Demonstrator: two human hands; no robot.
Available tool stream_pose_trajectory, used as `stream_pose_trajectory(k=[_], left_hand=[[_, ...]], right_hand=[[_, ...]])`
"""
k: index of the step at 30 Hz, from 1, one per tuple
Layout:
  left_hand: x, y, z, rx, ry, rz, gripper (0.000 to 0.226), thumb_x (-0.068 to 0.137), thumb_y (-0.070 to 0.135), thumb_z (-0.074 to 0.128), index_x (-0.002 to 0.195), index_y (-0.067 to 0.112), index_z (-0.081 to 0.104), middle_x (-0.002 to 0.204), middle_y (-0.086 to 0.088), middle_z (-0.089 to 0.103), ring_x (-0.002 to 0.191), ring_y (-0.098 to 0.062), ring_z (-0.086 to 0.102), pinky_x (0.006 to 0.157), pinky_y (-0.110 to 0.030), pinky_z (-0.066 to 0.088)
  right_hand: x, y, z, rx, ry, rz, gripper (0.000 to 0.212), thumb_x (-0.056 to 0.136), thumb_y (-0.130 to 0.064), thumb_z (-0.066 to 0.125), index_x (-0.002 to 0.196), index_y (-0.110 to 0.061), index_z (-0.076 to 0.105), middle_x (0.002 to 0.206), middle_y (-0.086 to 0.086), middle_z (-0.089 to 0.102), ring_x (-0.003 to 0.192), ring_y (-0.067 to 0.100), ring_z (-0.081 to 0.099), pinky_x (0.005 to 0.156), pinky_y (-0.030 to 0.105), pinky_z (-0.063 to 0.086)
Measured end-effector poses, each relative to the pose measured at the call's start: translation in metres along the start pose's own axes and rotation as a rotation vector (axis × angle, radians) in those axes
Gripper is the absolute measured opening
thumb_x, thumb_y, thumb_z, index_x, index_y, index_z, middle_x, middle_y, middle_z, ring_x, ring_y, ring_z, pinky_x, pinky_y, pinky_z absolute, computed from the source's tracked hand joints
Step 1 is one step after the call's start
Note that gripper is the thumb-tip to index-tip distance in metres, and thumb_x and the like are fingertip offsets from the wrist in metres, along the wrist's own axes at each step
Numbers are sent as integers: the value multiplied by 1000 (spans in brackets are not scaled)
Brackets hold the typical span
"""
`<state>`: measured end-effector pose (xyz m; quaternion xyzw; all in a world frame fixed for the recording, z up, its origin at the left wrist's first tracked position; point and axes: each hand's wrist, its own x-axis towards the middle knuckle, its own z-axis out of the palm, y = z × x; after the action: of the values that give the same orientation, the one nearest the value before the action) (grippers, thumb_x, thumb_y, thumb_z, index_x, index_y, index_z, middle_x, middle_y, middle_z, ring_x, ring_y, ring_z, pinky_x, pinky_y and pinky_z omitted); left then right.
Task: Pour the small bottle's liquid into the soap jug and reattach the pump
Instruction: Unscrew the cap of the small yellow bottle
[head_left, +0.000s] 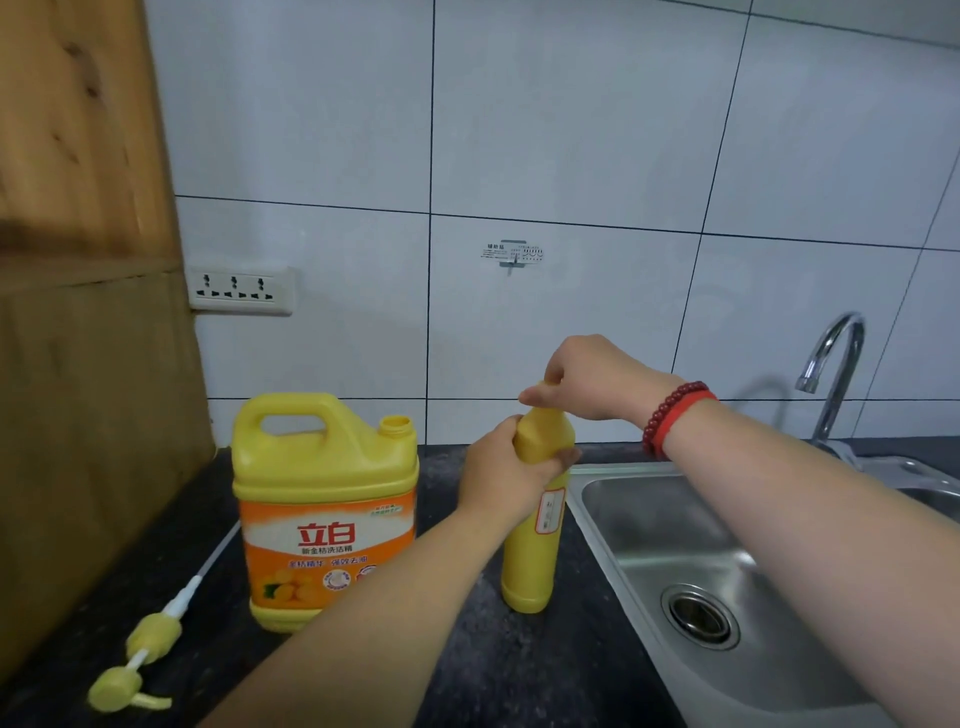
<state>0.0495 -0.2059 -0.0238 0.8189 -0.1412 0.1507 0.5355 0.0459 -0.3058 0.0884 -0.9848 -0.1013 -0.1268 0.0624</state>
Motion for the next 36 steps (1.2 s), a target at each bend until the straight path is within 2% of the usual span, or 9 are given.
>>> stream_pose_trajectory(k=[4,6,10,18,23,25,29,32,36], left_hand=[[0,0,-3,-10,-16,11,34,66,54,69,91,33,56,80,14,63,75,-3,59,56,-16,41],[0,0,-3,-9,-18,17,33,67,54,69,90,34,56,80,13,62,75,-4,59,57,-16,41],[0,0,-3,3,-3,32,34,67,53,68,91,33,55,80,13,61,74,-4,58,56,-16,39],[-2,1,-3,4,-2,28,39,68,54,67,96,29,57,86,10,62,78,-10,59,56,-17,39],[-2,0,-2,2,1,16,47,68,55,67,104,28,56,91,11,61,83,-11,60,60,-19,42],[-2,0,-2,18,6,10,54,68,57,67,110,26,55,95,9,61,84,-11,59,64,-22,44],[-2,1,-2,20,9,10,51,68,56,67,107,26,56,100,5,65,87,-14,61,70,-27,50],[-3,1,-2,15,12,20,47,67,57,67,102,28,55,92,10,61,84,-12,60,62,-21,44],[-3,1,-1,14,14,15,49,67,56,67,105,27,55,94,10,62,83,-11,60,62,-21,44]], right_hand=[[1,0,-1,1,-40,-16,55,85,-44,55,86,10,64,69,20,55,63,21,43,51,27,31],[1,2,-2,-1,-53,-36,53,85,-45,53,97,4,66,93,23,66,74,24,52,60,30,39],[1,1,-6,-31,-103,-50,44,88,-44,50,105,-7,65,109,10,64,96,24,56,75,29,41],[-4,-8,-17,-92,-155,-119,25,89,-22,51,111,-19,63,120,4,58,99,19,49,78,26,37],[-5,-9,-24,9,-185,-71,58,82,-36,63,134,-26,40,131,4,49,110,21,48,83,25,35],[-5,-10,-24,-30,-149,-28,57,82,-47,59,129,-19,46,127,5,53,112,22,52,81,25,37],[-2,-14,-21,-44,-128,-29,34,86,-36,57,108,-12,64,99,7,68,78,18,61,58,22,43],[-2,-14,-23,0,-113,-39,38,84,-30,62,119,-19,57,123,2,56,101,19,53,77,25,39],[-4,-13,-25,16,-46,-22,46,81,-39,63,119,-15,56,119,3,56,107,19,52,80,25,37]])
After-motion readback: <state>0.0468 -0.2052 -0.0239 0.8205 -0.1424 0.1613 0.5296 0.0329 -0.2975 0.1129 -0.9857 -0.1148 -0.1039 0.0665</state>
